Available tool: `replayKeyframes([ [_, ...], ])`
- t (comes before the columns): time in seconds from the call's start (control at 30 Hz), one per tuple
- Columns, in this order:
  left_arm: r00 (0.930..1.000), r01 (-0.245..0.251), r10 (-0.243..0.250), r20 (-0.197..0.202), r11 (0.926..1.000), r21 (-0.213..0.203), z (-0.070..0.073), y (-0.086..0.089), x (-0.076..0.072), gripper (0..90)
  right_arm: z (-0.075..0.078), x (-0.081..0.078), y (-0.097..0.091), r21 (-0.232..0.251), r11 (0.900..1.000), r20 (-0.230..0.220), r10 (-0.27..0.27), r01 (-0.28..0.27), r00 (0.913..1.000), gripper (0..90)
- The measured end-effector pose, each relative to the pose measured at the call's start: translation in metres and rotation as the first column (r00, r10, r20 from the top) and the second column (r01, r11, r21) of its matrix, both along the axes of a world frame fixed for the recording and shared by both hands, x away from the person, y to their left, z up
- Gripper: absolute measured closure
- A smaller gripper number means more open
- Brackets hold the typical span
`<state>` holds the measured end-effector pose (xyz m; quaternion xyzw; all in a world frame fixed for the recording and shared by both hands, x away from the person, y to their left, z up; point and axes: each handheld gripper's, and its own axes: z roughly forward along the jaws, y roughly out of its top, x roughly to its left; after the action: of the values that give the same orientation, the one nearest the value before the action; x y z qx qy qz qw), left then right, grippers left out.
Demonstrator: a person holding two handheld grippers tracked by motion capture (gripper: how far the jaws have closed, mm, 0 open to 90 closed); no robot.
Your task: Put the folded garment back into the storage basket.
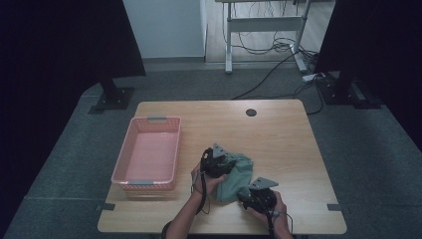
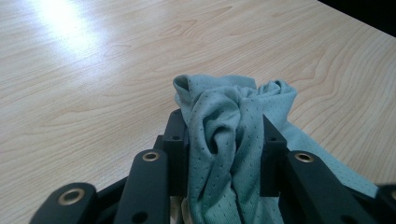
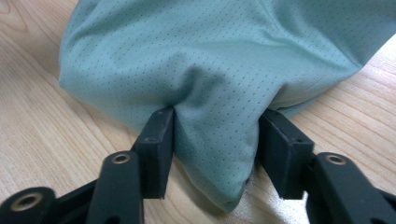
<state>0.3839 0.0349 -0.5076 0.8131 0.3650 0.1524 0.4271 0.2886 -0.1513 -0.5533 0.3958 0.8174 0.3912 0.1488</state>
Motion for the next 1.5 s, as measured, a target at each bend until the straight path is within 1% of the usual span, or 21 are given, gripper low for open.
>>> replayKeyframes([
  [0.07,1.0000,0.004,-0.004,0.001,1.0000,0.001,0.001,0.000,0.000,64.0,0.001,-0.001,0.001,-0.001,1.0000,0.005,0.007,-0.007,1.0000,60.2],
  [0.1,1.0000,0.007,-0.007,0.001,1.0000,0.004,0.001,-0.001,0.000,64.1,0.001,-0.002,0.002,-0.007,0.9999,0.018,0.008,-0.008,0.9998,63.4],
  [0.17,0.9999,0.012,-0.012,0.003,0.9999,0.004,0.002,-0.001,-0.001,64.1,0.002,-0.004,0.004,-0.030,0.9995,0.044,0.014,-0.013,0.9989,66.7],
  [0.23,0.9999,0.013,-0.013,0.003,0.9999,0.002,0.003,-0.002,-0.001,64.3,0.003,-0.005,0.005,-0.037,0.9992,0.052,0.016,-0.014,0.9985,68.2],
  [0.33,0.9999,0.012,-0.012,0.007,0.9999,-0.001,0.004,-0.002,-0.001,64.4,0.002,-0.003,0.002,0.011,0.9999,0.037,0.011,-0.012,0.9993,69.0],
  [0.4,0.9999,0.013,-0.013,0.010,0.9999,-0.004,0.005,-0.002,-0.002,64.4,0.002,-0.003,0.000,0.027,0.9995,0.034,0.014,-0.015,0.9993,69.2],
  [0.5,0.9998,0.017,-0.017,0.013,0.9998,-0.004,0.008,-0.001,-0.003,64.5,0.005,-0.004,0.001,0.029,0.9994,0.045,0.017,-0.018,0.9988,69.5],
  [0.73,0.9996,0.010,-0.010,0.028,0.9996,-0.025,0.016,0.003,-0.006,64.6,0.012,-0.005,0.001,0.041,0.9991,0.068,0.011,-0.013,0.9976,70.0],
  [0.93,0.9988,0.006,-0.004,0.048,0.9996,-0.029,0.027,0.007,-0.008,64.6,0.022,-0.007,0.002,0.053,0.9985,0.091,0.008,-0.013,0.9959,70.0],
  [0.97,0.9988,0.006,-0.004,0.048,0.9996,-0.029,0.027,0.007,-0.008,64.6,0.022,-0.007,0.002,0.053,0.9985,0.091,0.008,-0.013,0.9959,70.0],
  [1.0,0.9984,0.004,-0.003,0.056,0.9995,-0.031,0.032,0.008,-0.010,64.6,0.026,-0.007,0.003,0.053,0.9983,0.095,0.018,-0.023,0.9954,70.0],
  [1.03,0.9980,0.005,-0.003,0.063,0.9996,-0.027,0.034,0.008,-0.010,64.6,0.028,-0.007,0.003,0.050,0.9984,0.099,0.019,-0.024,0.9949,70.1],
  [1.13,0.9973,0.005,-0.002,0.073,0.9995,-0.032,0.041,0.010,-0.012,64.6,0.035,-0.008,0.004,0.055,0.9981,0.111,0.022,-0.028,0.9936,70.1],
  [1.17,0.9973,0.005,-0.002,0.073,0.9995,-0.032,0.041,0.010,-0.012,64.6,0.037,-0.008,0.004,0.056,0.9980,0.116,0.023,-0.029,0.9930,70.0],
  [1.2,0.9967,0.006,-0.003,0.082,0.9994,-0.033,0.046,0.011,-0.013,64.6,0.040,-0.008,0.004,0.056,0.9979,0.121,0.024,-0.031,0.9924,70.0],
  [1.37,0.9950,0.011,-0.007,0.099,0.9994,-0.032,0.057,0.013,-0.016,64.6,0.050,-0.011,0.004,0.067,0.9972,0.134,0.025,-0.034,0.9906,70.1],
  [1.5,0.9937,0.004,0.000,0.112,0.9993,-0.038,0.062,0.015,-0.018,64.5,0.056,-0.011,0.006,0.071,0.9969,0.143,0.024,-0.034,0.9894,70.1],
])
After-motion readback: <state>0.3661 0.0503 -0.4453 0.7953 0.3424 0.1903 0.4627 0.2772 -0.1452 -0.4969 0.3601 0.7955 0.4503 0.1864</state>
